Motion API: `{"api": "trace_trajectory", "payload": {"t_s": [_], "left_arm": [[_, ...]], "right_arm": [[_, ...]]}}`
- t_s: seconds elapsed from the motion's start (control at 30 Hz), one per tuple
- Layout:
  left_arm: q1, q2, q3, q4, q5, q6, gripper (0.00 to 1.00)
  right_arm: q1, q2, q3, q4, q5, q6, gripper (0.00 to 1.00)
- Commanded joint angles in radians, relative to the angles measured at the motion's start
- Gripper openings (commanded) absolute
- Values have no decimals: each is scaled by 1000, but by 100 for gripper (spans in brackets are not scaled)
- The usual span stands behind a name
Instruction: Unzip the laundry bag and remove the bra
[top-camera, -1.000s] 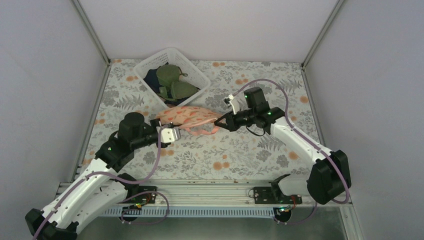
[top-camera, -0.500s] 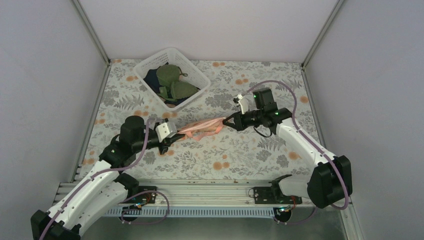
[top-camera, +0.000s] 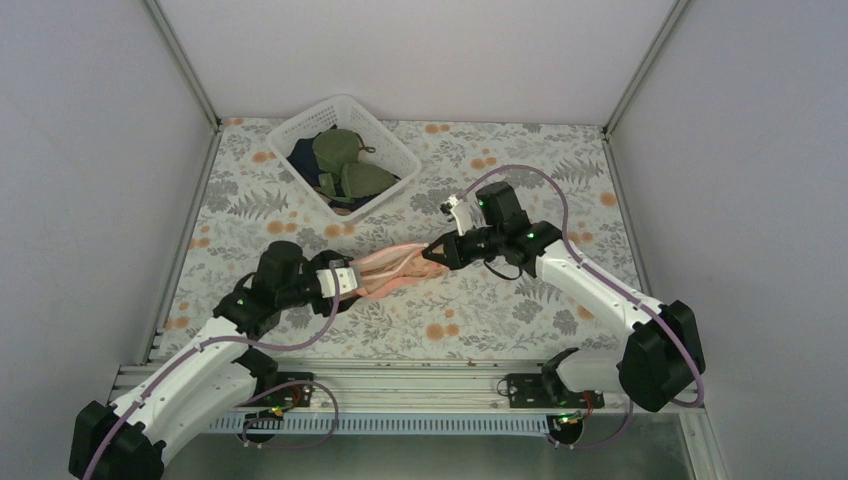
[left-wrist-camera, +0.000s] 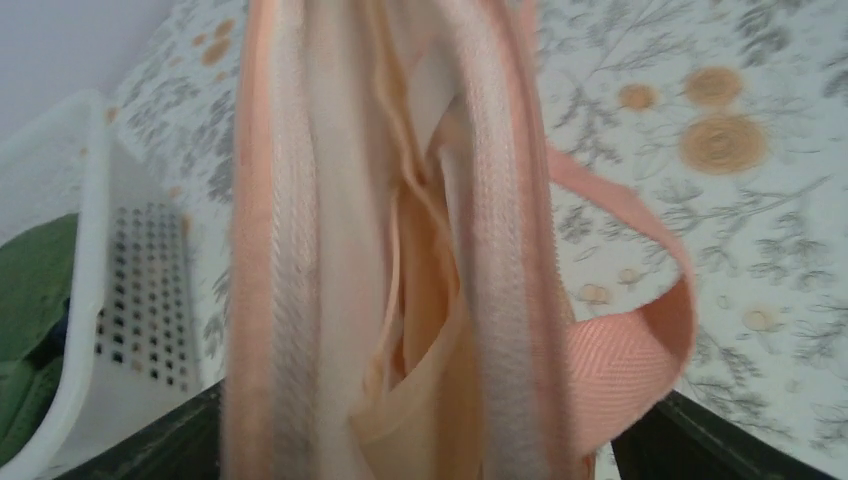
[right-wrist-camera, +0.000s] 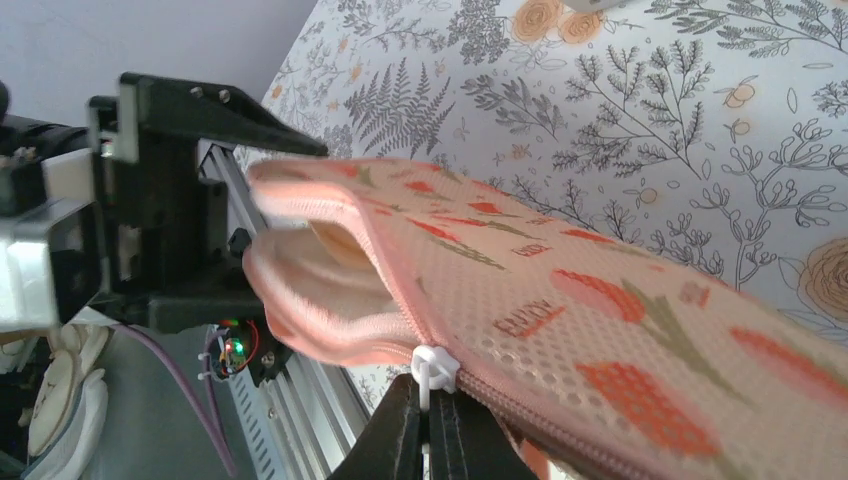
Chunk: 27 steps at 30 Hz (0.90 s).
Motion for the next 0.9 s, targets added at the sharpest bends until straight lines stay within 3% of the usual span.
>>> {"api": "trace_trajectory", "payload": {"t_s": [0.0,0.23,0.37,0.47,0.67,0.87], "left_arm": [[2,7,121,-153,173,81,89],[-38,65,265,-139,301,-162,100],[-107,150,314,-17,152,-429,100],[-151,229,361,33,57,-541,100],[-267,350,382,117,-87,-477,99],[-294,399,345,213,-203,-335,95]], "right_arm": [[24,20,37,57,21,35,4],[41,15,27,67,15,31,4],[44,14,29,78,25,42,4],[44,15,29,85,29,47,4],[47,14,18,107,5,49,4],[47,1,14,101,-15,23,4]]}}
